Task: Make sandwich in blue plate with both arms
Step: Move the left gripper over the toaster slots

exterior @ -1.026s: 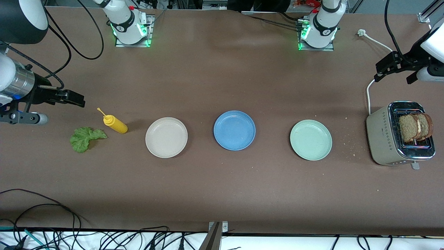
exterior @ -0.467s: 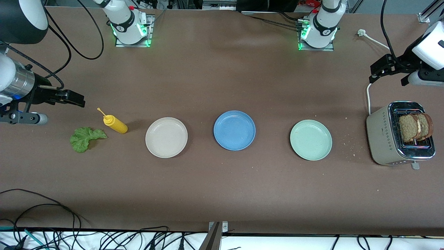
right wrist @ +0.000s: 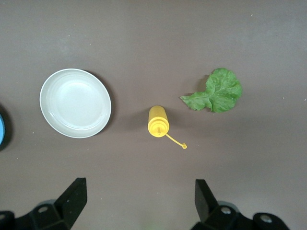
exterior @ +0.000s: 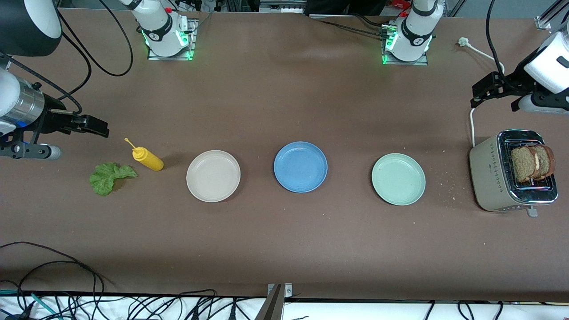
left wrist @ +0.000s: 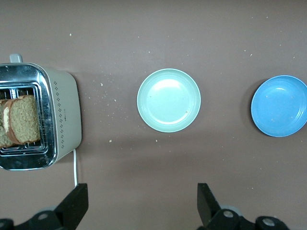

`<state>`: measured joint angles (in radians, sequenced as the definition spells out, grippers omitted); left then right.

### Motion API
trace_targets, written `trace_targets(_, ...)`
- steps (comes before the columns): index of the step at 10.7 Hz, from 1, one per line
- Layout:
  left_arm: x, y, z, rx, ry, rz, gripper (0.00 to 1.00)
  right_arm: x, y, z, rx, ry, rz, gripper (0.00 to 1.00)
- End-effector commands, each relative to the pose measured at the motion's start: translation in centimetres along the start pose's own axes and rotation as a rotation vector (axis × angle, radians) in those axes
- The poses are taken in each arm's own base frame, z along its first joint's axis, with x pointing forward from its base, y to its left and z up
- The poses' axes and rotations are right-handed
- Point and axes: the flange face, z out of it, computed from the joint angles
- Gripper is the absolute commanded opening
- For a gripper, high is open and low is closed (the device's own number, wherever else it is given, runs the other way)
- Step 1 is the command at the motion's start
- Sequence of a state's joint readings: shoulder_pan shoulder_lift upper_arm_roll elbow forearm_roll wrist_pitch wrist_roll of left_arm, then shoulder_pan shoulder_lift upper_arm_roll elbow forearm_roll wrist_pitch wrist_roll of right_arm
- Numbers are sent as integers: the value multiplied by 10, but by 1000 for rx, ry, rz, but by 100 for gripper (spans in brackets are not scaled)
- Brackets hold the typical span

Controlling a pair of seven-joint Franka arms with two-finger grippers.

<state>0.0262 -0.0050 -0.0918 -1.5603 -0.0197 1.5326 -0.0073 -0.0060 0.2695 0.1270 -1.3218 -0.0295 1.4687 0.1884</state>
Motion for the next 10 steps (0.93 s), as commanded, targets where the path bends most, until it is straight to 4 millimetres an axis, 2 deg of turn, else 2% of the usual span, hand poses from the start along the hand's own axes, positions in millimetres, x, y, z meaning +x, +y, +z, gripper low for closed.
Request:
trace_targets(1, 4, 1, -4, -28, -8, 10, 100, -2, 0, -2, 13, 4, -8, 100)
trace_targets(4, 4, 3, -3, -27, -8, 9, 100, -2, 0, -2, 13, 4, -8, 100)
trace_targets(5, 6, -1, -2, -15, -6, 12, 100, -2, 0, -2, 13, 4, -8, 100)
trace_targets(6, 11, -15, 4, -15, -12, -10, 100, -2, 0, -2, 13, 4, -8, 100)
trace_targets(7, 17, -51, 15, -14, -28, -50, 100, -2, 0, -2, 13, 4, -6, 100)
trace_targets(9, 38, -107, 42, -10, 6, -2, 100, -2, 0, -2, 15, 5, -6, 100)
trace_targets(10, 45, -146, 54, -7, 35, -13, 100, -2, 0, -2, 15, 5, -6, 100)
